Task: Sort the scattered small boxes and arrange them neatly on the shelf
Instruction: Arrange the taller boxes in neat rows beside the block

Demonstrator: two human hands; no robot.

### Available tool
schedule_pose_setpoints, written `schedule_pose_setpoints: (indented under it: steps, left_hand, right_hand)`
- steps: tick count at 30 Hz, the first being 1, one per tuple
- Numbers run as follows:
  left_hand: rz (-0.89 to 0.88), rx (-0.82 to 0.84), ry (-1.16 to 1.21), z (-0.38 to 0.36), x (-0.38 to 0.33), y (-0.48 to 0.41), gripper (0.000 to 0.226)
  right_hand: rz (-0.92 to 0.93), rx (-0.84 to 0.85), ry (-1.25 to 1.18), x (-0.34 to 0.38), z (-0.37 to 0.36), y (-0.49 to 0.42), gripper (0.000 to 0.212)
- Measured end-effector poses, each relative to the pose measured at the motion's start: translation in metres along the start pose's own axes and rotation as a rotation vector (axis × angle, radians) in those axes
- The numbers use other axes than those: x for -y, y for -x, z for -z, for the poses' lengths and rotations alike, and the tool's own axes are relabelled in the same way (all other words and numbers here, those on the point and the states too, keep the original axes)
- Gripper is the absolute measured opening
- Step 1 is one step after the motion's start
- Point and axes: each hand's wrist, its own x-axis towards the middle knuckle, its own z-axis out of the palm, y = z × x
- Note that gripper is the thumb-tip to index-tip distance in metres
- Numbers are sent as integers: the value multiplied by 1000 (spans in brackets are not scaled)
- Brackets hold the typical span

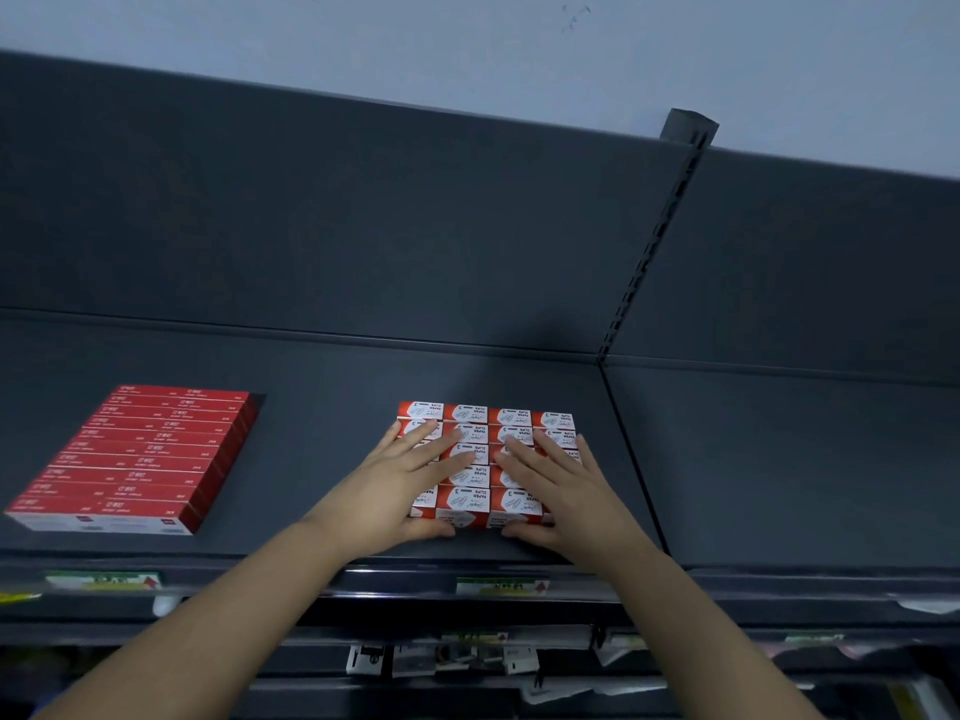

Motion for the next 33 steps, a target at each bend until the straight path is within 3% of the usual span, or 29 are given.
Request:
schedule_pose_setpoints:
  steps: [2, 4, 6, 9, 12, 15, 18, 20, 25, 30, 33]
  left_hand:
    - [0, -4, -17, 3, -2, 2, 81]
    - [20, -42, 137, 8, -5, 6, 80]
    - [90, -180, 529, 11, -3, 9, 75]
    - [352, -398, 1256, 12, 2, 3, 71]
    - [513, -429, 1581, 16, 7, -7, 79]
    - [566, -305, 1649, 18, 4, -14, 89]
    - [581, -176, 1585, 17, -2, -19, 93]
    - [587, -179, 1530, 14, -6, -20, 85]
    - [593, -195, 1531, 14, -10, -20, 89]
    - [607, -201, 1502, 13, -10, -20, 83]
    - [615, -184, 1304, 19, -10, -20, 108]
  right_hand:
    - [-2, 13, 31, 0, 5, 0, 81]
    - [-33, 45, -43, 1, 14, 2, 78]
    - [-128, -55, -390, 5, 26, 6, 67]
    - [-444, -377, -1150, 5, 33, 6, 51]
    - [-719, -411, -1455, 0, 31, -4, 54]
    - [-801, -328, -1513, 2, 26, -10, 50]
    - [-790, -244, -1421, 0, 18, -15, 86]
    - [-764, -200, -1405, 0, 17, -17, 97]
    - [-738, -216, -1402, 0, 18, -17, 72]
    - [-735, -202, -1426, 1, 20, -16, 65]
    - [-694, -143, -1325, -2, 27, -14, 70]
